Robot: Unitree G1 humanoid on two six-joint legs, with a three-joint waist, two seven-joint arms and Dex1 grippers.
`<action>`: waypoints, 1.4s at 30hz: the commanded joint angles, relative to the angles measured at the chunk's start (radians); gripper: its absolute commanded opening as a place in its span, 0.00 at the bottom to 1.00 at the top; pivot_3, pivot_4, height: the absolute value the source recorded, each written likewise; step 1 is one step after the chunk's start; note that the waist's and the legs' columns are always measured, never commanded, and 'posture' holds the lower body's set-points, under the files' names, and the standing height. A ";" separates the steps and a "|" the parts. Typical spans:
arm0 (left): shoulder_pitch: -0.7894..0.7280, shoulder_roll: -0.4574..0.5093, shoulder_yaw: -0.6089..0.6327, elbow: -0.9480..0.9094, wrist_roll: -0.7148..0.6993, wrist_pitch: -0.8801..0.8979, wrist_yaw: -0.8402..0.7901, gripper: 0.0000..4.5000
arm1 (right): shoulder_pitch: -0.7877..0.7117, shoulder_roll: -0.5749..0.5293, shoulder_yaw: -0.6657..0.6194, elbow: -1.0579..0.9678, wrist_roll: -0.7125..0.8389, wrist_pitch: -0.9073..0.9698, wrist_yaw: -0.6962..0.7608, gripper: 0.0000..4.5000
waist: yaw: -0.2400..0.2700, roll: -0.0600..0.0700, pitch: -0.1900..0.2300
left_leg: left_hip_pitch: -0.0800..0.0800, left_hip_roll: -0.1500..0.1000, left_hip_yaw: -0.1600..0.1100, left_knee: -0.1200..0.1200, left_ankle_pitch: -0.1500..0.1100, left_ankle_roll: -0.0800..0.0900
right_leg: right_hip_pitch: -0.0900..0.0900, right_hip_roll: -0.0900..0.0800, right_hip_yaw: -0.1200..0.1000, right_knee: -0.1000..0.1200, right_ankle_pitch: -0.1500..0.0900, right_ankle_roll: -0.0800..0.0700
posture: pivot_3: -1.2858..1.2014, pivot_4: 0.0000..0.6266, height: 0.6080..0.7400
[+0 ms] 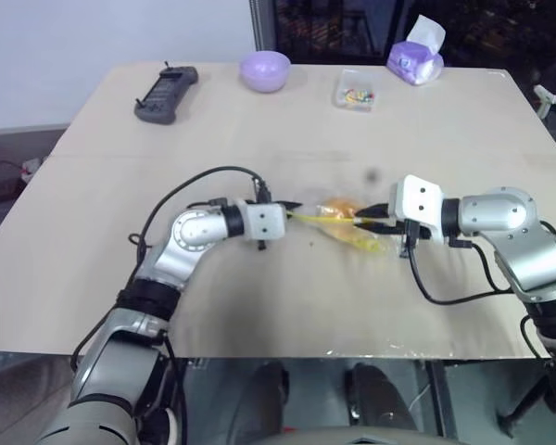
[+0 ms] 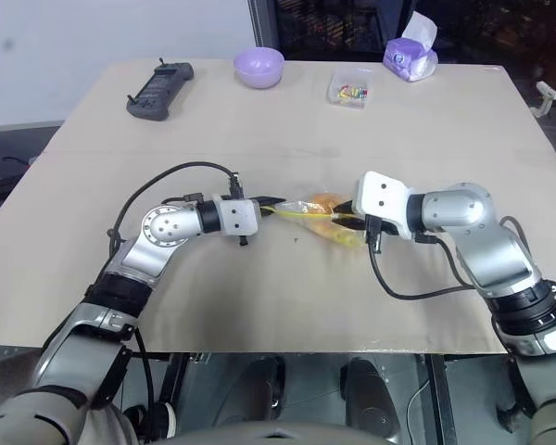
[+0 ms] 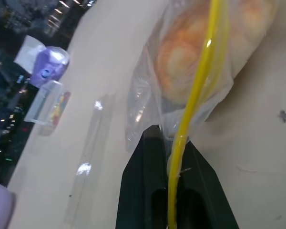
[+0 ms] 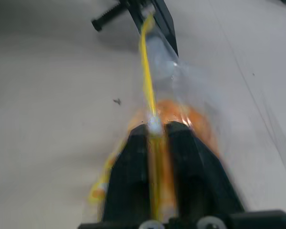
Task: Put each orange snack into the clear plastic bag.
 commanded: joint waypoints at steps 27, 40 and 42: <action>0.016 0.011 0.052 -0.087 -0.033 0.072 0.069 0.00 | 0.014 -0.016 -0.174 -0.096 0.395 0.557 -0.022 0.02 | 0.001 0.000 0.000 | 0.000 0.000 0.000 0.000 0.000 0.000 | 0.000 0.000 0.000 0.000 0.000 0.000 | 0.52 0.24 1.00; -0.205 -0.064 0.097 0.092 0.018 0.097 0.267 0.00 | -0.216 0.042 -0.149 0.222 0.177 0.268 -0.189 0.02 | 0.000 -0.001 0.001 | 0.000 -0.001 0.000 0.003 0.000 0.000 | 0.000 0.000 0.000 0.003 0.001 0.001 | 0.52 0.24 1.00; -0.297 -0.072 0.111 0.168 0.044 0.082 0.358 0.00 | -0.284 0.058 -0.157 0.304 0.134 0.157 -0.209 0.02 | 0.000 -0.001 0.001 | -0.001 -0.001 0.000 0.003 0.000 0.001 | -0.001 0.000 0.000 0.005 0.001 0.002 | 0.52 0.24 1.00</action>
